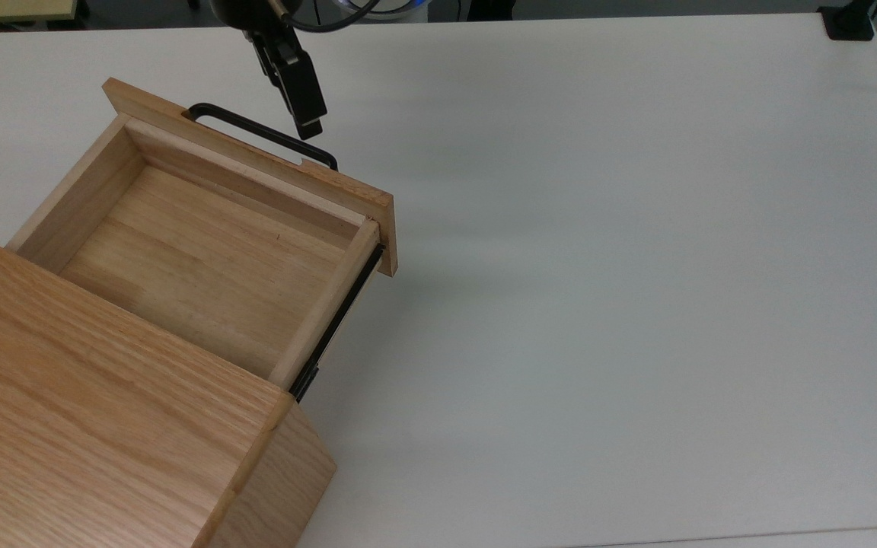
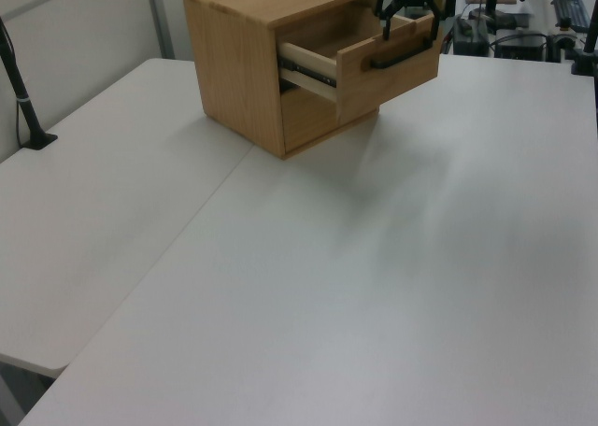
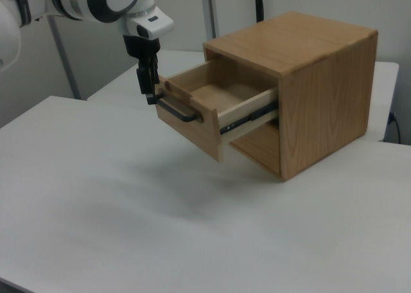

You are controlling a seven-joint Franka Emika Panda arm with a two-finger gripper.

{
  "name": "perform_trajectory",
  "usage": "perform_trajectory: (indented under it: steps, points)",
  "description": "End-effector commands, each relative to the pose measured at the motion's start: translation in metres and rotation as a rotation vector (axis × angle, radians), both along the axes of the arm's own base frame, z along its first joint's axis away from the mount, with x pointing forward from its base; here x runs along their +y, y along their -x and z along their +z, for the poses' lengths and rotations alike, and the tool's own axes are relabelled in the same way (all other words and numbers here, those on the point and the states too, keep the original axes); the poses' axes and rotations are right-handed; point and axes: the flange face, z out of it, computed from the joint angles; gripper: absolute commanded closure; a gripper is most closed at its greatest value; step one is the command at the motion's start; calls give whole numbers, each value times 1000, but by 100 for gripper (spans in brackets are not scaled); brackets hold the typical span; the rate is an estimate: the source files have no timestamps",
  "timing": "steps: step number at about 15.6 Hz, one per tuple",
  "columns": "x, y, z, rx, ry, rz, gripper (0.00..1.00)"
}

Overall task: Open the drawer by sliding it
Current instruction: 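Open the gripper, release the handle and lift away from the drawer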

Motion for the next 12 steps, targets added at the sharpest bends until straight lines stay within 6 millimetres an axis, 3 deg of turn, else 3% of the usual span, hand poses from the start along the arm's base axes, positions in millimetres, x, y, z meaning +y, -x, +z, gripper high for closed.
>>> perform_trajectory:
  steps: [1,4,8,12]
  points:
    - [4,9,1,-2,20,261,0]
    - [3,12,6,-19,41,452,0]
    - [9,40,19,-33,95,727,0]
    - [7,66,30,-15,164,790,0]
